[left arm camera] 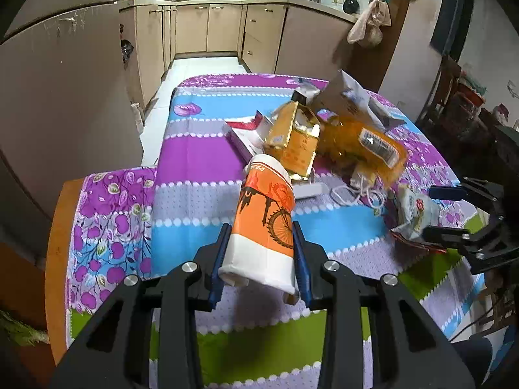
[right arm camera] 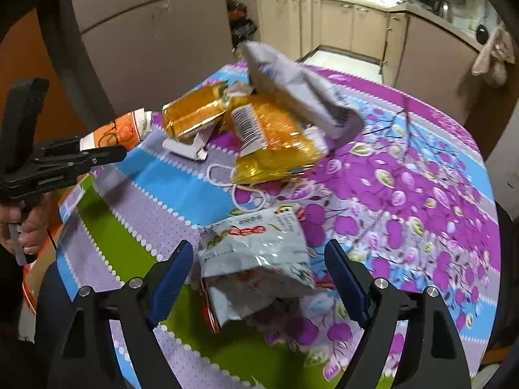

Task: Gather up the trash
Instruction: 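Grasp the orange paper cup with the left tool while the right tool grasps the white chip bag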

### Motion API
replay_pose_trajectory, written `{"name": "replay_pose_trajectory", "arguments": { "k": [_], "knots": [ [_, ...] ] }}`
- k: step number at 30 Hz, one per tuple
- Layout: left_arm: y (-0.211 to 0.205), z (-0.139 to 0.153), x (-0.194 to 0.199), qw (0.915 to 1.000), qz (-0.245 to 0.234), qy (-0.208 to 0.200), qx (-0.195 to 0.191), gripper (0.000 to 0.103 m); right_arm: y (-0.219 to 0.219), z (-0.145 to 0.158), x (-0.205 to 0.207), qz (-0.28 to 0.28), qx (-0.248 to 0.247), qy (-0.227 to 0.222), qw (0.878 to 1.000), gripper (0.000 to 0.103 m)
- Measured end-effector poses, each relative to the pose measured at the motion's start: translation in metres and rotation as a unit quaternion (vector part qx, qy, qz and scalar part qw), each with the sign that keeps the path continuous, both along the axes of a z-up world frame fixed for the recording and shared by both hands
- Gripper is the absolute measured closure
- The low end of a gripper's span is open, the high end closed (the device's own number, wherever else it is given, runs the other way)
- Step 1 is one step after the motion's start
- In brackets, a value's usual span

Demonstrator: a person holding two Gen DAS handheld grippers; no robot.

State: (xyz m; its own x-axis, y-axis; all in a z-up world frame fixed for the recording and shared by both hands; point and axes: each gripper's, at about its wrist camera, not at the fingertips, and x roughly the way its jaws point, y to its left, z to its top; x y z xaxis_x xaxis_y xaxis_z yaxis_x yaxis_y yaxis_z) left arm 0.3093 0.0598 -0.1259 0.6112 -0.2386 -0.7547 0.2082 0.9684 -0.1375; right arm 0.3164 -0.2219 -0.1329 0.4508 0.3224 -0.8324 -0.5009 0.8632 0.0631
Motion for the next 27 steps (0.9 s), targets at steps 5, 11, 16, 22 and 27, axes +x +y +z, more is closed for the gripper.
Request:
{"name": "replay_pose_trajectory", "arguments": {
  "k": [5,11,16,22,27],
  "knots": [
    [-0.004,-0.003,-0.002,0.9999,0.001,0.004,-0.009,0.069,0.009,-0.009,0.002,-0.008,-0.02,0.004,1.0,0.025],
    [-0.008,0.0,-0.013,0.9999,0.005,-0.006,-0.013,0.069,-0.004,-0.005,-0.014,-0.064,0.018,-0.018,0.998,0.049],
    [-0.016,0.009,-0.031,0.9993,0.016,-0.034,-0.01,0.069,-0.019,0.009,-0.047,-0.122,0.053,-0.07,0.989,0.051],
    [-0.042,0.037,-0.058,0.9947,0.026,-0.099,0.005,0.069,-0.033,0.05,-0.093,-0.202,0.073,-0.153,0.964,0.051],
    [-0.069,0.055,-0.08,0.9894,0.028,-0.141,0.015,0.068,-0.046,0.079,-0.128,-0.243,0.066,-0.215,0.944,0.051]
  ]
}}
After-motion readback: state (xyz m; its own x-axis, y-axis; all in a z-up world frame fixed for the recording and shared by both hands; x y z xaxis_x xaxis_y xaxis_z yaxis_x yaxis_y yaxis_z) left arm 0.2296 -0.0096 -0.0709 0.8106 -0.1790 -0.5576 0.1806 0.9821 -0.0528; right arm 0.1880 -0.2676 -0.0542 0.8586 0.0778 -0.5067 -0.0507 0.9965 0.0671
